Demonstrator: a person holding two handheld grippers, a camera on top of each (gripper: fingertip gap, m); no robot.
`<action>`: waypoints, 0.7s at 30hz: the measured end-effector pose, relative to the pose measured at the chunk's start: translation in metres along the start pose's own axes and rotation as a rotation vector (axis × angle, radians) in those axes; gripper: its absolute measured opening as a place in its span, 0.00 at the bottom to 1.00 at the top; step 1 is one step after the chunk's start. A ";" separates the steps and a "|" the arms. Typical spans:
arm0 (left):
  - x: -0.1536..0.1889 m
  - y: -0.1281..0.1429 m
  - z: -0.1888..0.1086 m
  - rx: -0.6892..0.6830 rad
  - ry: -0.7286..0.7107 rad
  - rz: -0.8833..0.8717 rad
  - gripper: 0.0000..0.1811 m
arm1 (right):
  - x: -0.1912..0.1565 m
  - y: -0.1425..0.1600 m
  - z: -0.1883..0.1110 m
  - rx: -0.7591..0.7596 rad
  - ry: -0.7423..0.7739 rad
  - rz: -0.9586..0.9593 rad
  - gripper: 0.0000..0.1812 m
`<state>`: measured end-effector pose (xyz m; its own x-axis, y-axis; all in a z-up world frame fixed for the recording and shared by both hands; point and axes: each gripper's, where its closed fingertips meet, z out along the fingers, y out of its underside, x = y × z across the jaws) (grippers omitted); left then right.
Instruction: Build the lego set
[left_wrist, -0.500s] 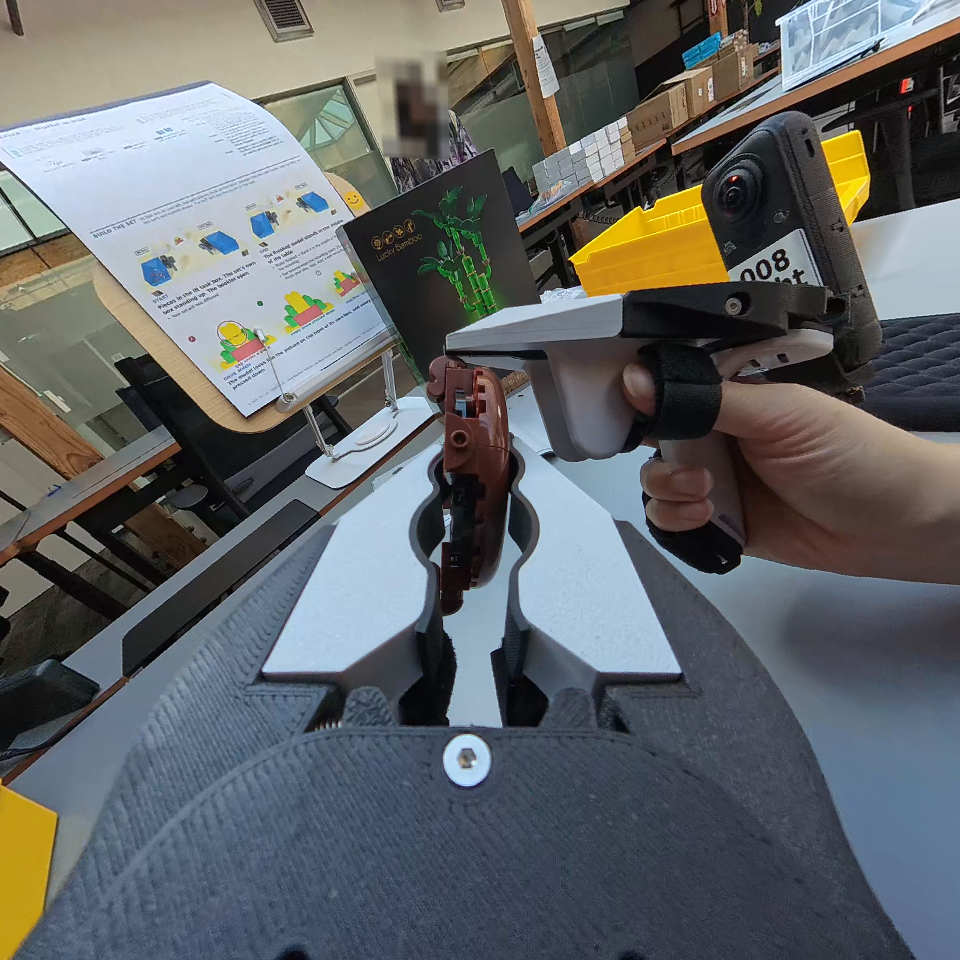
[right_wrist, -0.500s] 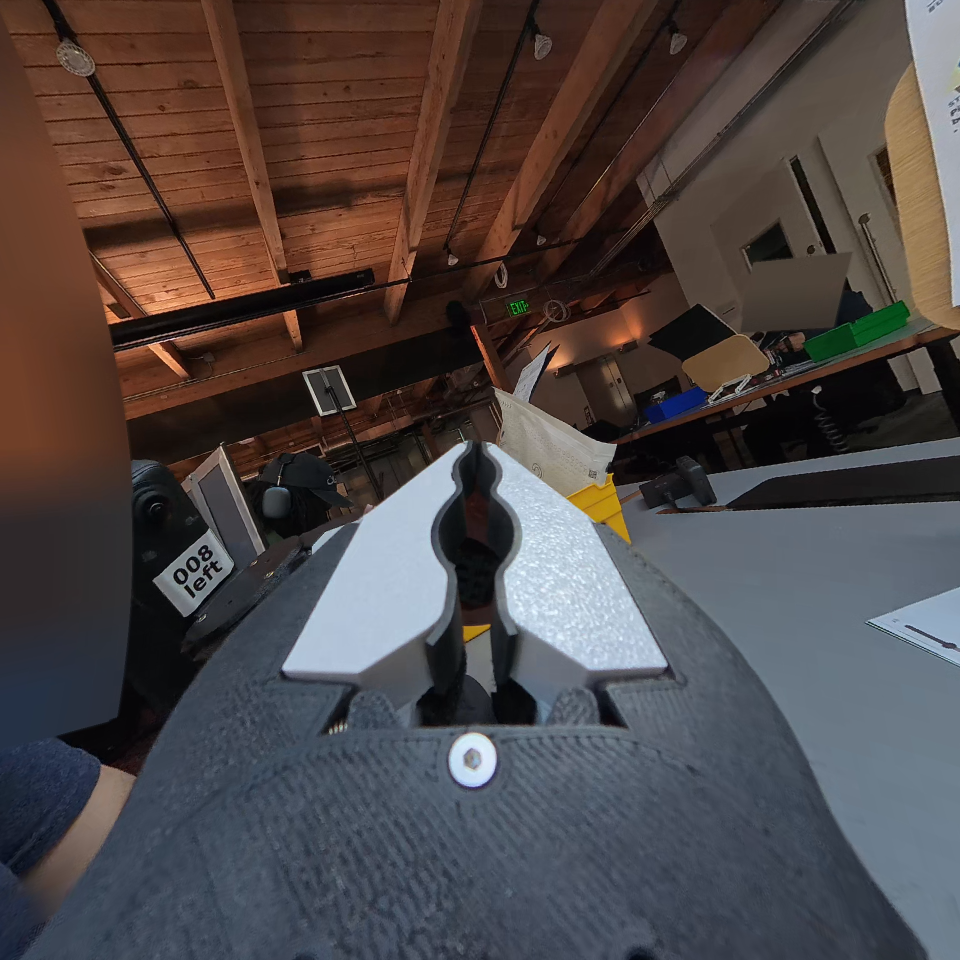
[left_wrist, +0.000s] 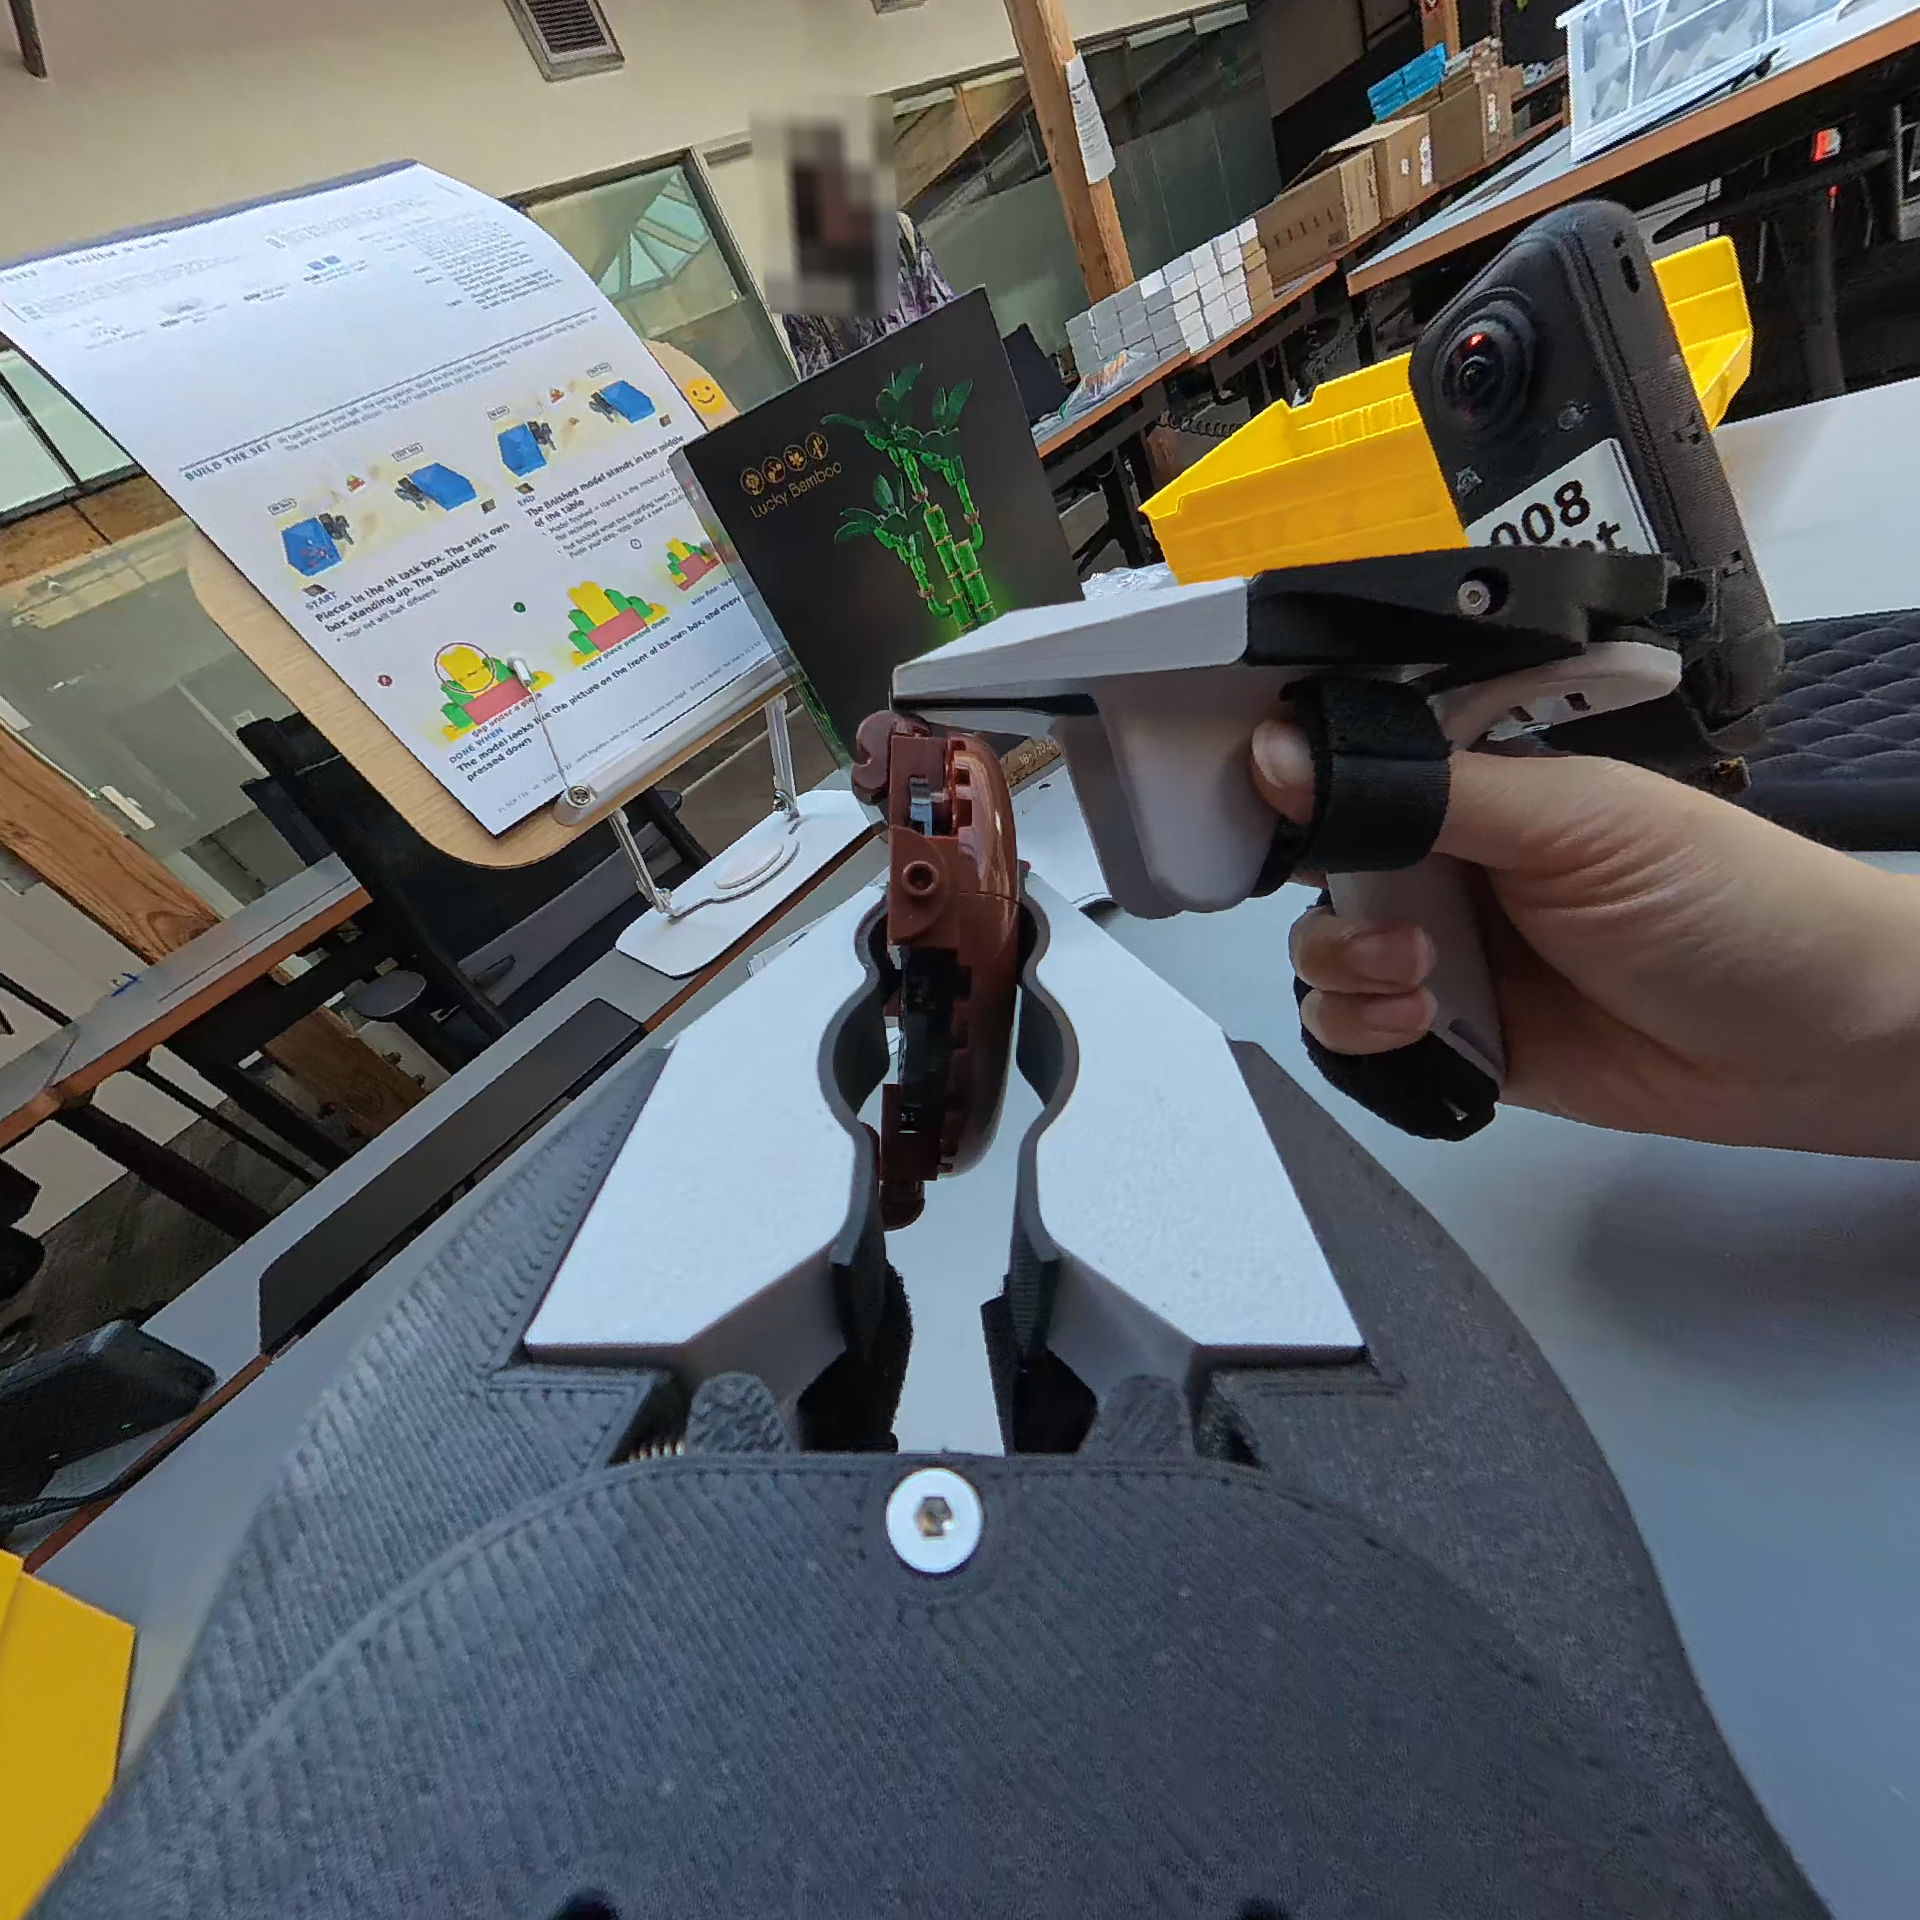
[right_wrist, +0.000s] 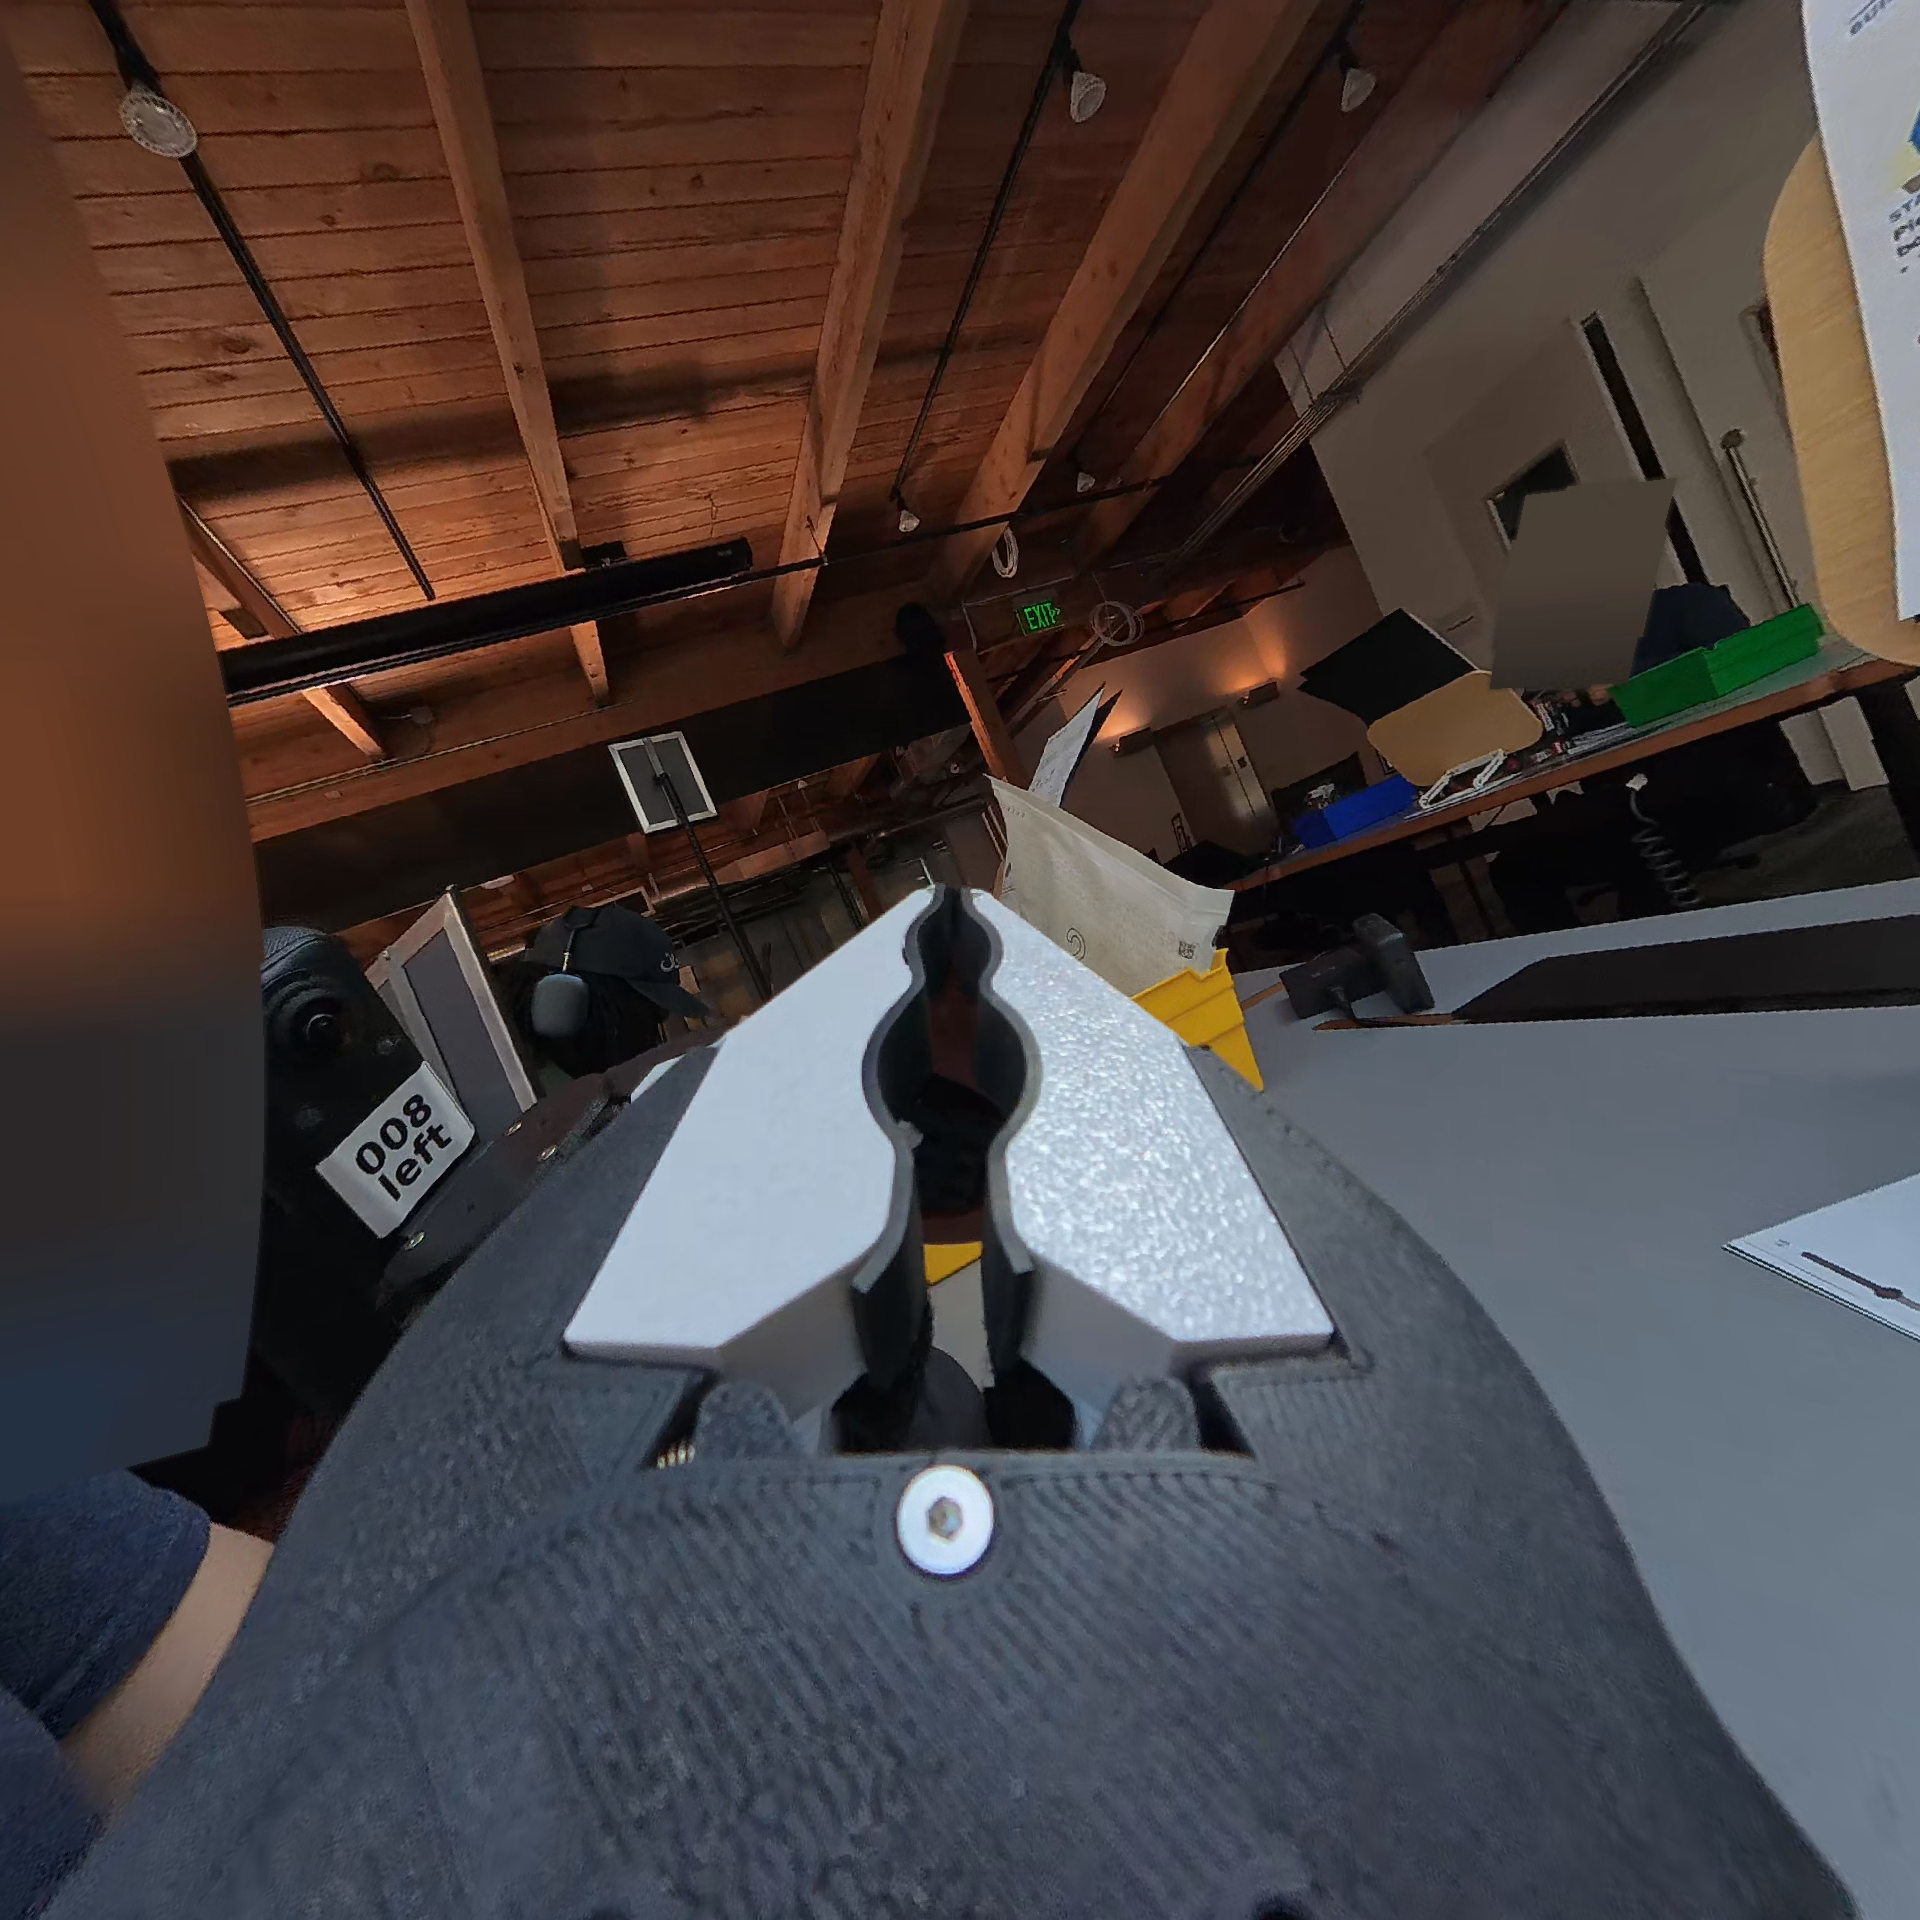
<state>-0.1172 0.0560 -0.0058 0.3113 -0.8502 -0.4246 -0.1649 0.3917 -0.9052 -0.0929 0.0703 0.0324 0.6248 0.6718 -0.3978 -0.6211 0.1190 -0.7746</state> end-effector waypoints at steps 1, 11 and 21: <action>0.000 0.000 0.000 0.002 -0.005 0.013 0.10 | -0.002 -0.003 0.000 -0.001 -0.007 -0.012 0.00; -0.005 0.019 0.003 -0.180 -0.232 0.670 0.10 | 0.008 0.041 -0.009 -0.403 0.118 0.534 0.26; 0.005 0.024 0.006 -0.196 -0.222 0.768 0.11 | 0.008 0.062 -0.012 -0.458 0.092 0.838 0.16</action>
<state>-0.1139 0.0630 -0.0295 0.2197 -0.2728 -0.9366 -0.5611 0.7501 -0.3501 -0.1209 0.0740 -0.0249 0.1079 0.3466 -0.9318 -0.6499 -0.6847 -0.3300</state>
